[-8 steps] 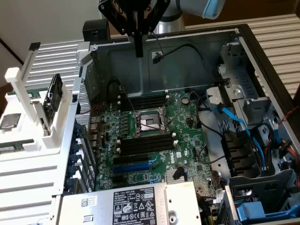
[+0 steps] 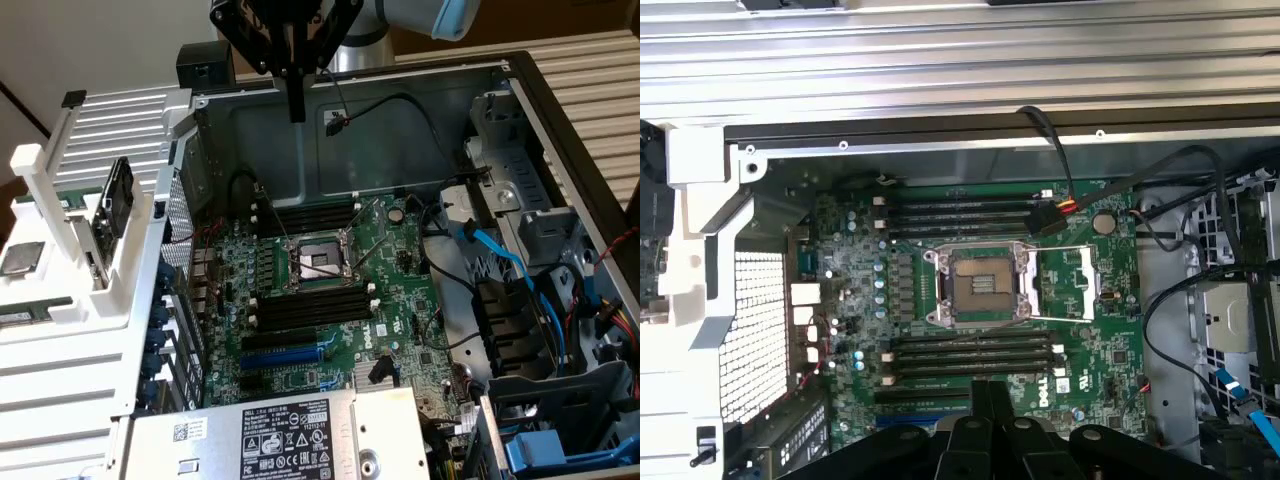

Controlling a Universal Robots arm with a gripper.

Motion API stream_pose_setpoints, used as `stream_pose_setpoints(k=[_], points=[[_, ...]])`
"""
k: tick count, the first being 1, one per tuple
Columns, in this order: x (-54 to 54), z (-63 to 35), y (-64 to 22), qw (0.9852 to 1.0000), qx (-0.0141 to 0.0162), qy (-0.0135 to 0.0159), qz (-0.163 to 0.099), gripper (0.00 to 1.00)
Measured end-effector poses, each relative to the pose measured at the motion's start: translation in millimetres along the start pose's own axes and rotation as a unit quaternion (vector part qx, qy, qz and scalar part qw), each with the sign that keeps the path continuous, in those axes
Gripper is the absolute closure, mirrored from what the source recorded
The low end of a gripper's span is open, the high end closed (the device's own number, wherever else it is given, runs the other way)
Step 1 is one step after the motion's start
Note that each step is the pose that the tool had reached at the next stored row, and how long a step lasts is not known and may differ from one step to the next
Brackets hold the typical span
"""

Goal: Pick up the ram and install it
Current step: 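Reach for the ram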

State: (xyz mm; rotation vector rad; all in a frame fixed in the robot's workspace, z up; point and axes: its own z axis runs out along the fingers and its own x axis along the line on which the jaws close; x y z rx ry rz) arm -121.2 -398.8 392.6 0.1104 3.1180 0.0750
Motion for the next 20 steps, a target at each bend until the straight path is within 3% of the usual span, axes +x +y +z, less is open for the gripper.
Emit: stream_pose_setpoints(k=[7,20], points=[[4.1,-0.1,-0.3,1.0,0.0,0.0,0.0,0.9],[62.6,-1.4,-4.4,1.0,-0.0003,-0.0048,0.0,0.9]])
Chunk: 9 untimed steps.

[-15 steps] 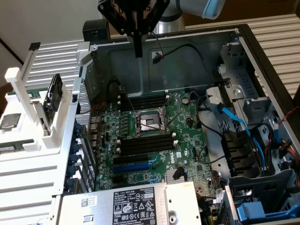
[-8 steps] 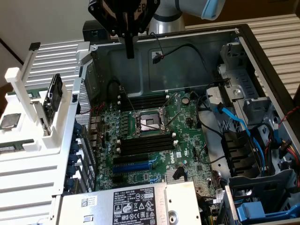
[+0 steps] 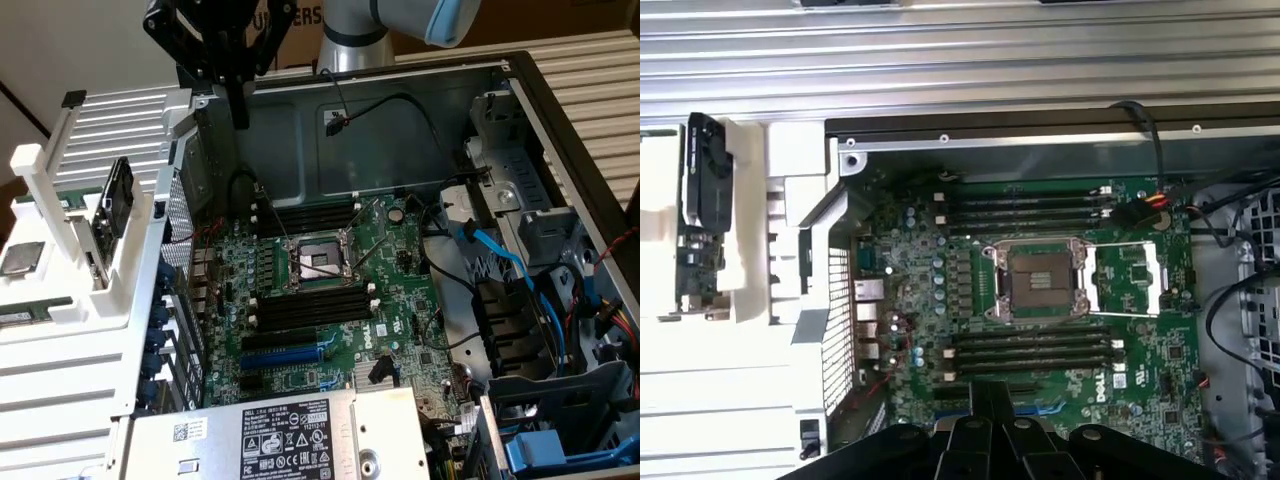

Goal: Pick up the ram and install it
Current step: 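Reach for the ram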

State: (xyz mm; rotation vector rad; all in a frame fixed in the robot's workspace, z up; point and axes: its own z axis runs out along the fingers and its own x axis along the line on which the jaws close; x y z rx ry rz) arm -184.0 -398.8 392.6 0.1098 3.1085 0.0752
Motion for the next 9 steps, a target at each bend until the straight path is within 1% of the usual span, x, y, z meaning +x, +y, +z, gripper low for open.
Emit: stream_pose_setpoints(k=[2,3,9], points=[[9.4,-0.3,-0.7,1.0,0.0,-0.0005,0.0,0.9],[18.1,-0.6,-1.3,1.0,-0.0001,-0.0008,0.0,0.9],[45.8,-1.5,-3.2,1.0,-0.0001,-0.0019,0.0,0.9]])
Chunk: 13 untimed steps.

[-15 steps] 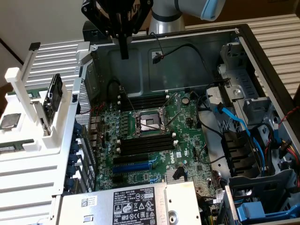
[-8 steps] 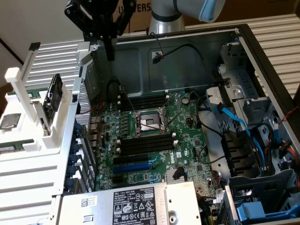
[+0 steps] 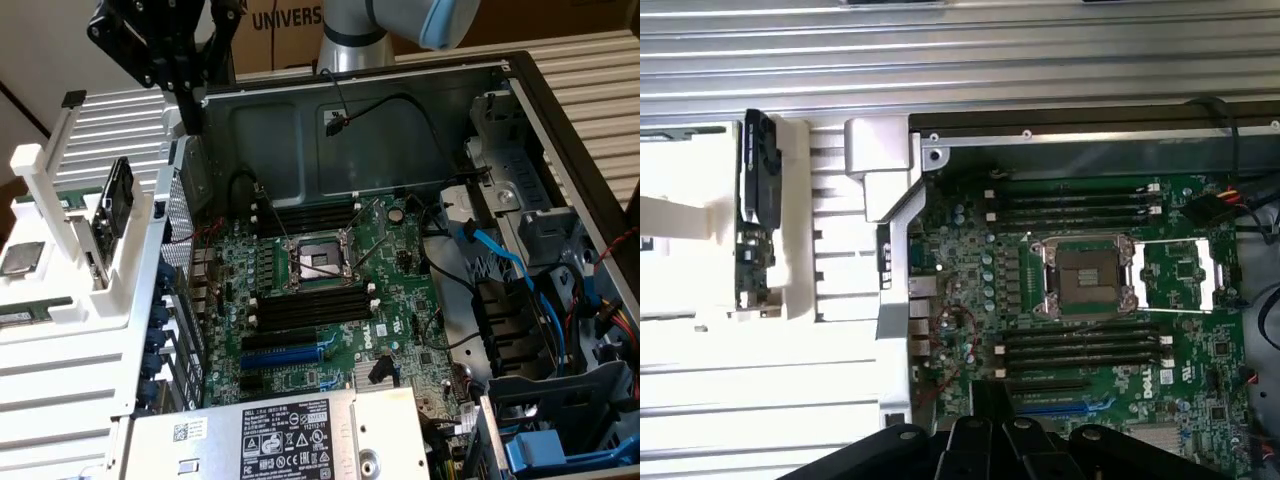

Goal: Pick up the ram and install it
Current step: 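Reach for the ram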

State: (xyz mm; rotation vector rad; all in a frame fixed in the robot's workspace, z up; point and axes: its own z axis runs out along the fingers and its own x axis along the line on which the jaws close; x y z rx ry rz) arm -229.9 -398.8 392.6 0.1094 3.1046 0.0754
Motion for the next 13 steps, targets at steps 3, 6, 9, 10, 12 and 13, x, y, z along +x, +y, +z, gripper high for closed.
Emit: stream_pose_setpoints(k=[3,6,9,10,12,13], points=[[13.6,-0.5,-0.9,1.0,-0.0001,-0.0006,0.0,0.9],[27.3,-0.9,-1.9,1.0,-0.0001,-0.0012,0.0,0.9],[40.9,-1.5,-2.8,1.0,-0.0001,-0.0016,0.0,0.9],[45.6,-1.6,-3.2,1.0,-0.0001,-0.0018,0.0,0.9],[54.7,-1.9,-3.8,1.0,-0.0002,-0.002,0.0,0.9],[59.3,-2.1,-4.1,1.0,-0.0002,-0.0021,0.0,0.9]])
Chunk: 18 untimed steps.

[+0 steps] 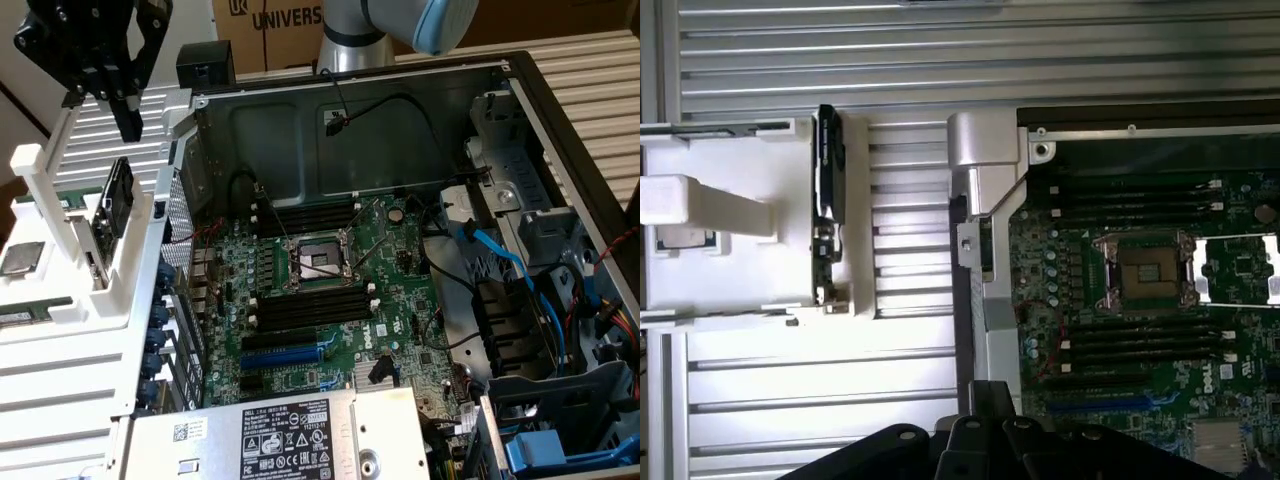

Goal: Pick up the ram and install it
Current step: 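Reach for the ram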

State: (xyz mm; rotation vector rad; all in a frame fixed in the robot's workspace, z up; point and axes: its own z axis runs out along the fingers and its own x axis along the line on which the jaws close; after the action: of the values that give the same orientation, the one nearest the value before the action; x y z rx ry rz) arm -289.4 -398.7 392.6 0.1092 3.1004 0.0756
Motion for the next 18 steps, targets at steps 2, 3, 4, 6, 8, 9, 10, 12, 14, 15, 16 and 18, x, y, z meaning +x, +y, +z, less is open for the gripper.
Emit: stream_pose_setpoints(k=[2,3,4,6,8,9,10,12,14,15,16,18], points=[[8.9,-0.4,-0.6,1.0,0.0,-0.0002,0.0,0.9],[18.2,-0.8,-1.3,1.0,0.0,-0.0002,0.0,0.9],[27.0,-1.1,-1.9,1.0,0.0,-0.0002,0.0,0.9],[36.4,-1.5,-2.6,1.0,0.0,-0.0003,0.0,0.9],[45.4,-1.8,-3.1,1.0,0.0,-0.0002,0.0,0.9],[50.2,-2.0,-3.4,1.0,0.0,-0.0002,0.0,0.9],[54.4,-2.2,-3.6,1.0,0.0,-0.0002,0.0,0.9],[70.2,-2.8,-3.6,1.0,0.0001,0.0021,-0.001,0.9],[86.6,-3.2,-2.9,1.0,0.0003,0.0039,-0.001,0.9],[95.7,-3.3,-2.5,1.0,0.0003,0.004,-0.001,0.9],[100.3,-3.2,-2.1,1.0,0.0002,0.004,-0.002,0.9],[114.2,-2.8,-1.1,1.0,0.0002,0.0041,-0.002,0.9]])
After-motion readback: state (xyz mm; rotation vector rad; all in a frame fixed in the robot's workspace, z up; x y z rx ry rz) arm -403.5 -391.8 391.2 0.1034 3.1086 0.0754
